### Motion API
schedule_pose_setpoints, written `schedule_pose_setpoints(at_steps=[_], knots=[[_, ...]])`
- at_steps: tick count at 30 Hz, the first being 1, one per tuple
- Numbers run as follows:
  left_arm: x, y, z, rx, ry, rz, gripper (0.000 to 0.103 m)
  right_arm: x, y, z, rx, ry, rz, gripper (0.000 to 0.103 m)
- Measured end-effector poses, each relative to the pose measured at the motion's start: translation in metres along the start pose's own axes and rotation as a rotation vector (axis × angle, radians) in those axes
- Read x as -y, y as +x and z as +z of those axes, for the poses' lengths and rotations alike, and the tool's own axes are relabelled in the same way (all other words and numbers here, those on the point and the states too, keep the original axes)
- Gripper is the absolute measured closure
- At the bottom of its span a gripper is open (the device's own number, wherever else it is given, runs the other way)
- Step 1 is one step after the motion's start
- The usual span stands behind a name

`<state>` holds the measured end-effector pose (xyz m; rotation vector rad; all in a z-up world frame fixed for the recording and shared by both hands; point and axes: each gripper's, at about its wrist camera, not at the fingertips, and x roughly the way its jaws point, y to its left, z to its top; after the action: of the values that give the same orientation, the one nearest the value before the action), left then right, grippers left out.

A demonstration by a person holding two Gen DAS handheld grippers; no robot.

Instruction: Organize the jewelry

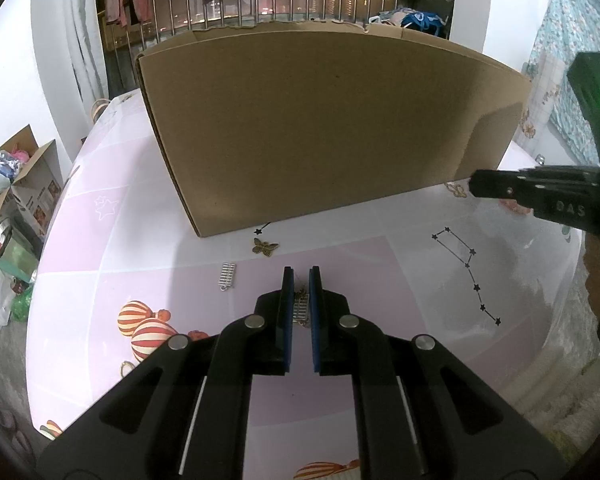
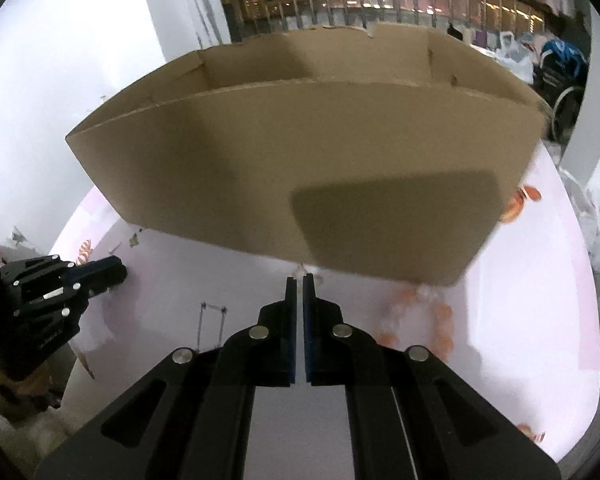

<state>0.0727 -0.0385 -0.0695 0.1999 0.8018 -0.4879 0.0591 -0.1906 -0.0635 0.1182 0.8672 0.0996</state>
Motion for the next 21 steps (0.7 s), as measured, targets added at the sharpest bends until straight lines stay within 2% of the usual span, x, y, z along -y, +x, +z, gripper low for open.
schedule_pose_setpoints(at_steps=[11, 13, 15, 21], knots=[[-0.003, 0.0, -0.001, 0.002, -0.014, -0.012, 0.097, -0.011, 0.016, 0.013, -0.062, -0.037, -0.063, 0.098], [-0.004, 0.001, -0.001, 0.002, -0.016, -0.013, 0.097, -0.012, 0.016, 0.015, -0.066, -0.034, -0.072, 0.094], [-0.005, 0.001, -0.001, 0.003, -0.018, -0.015, 0.097, -0.013, 0.014, 0.017, -0.067, -0.032, -0.077, 0.086], [-0.007, 0.001, -0.001, 0.005, -0.024, -0.018, 0.096, -0.02, 0.021, 0.02, -0.09, -0.015, -0.116, 0.085]])
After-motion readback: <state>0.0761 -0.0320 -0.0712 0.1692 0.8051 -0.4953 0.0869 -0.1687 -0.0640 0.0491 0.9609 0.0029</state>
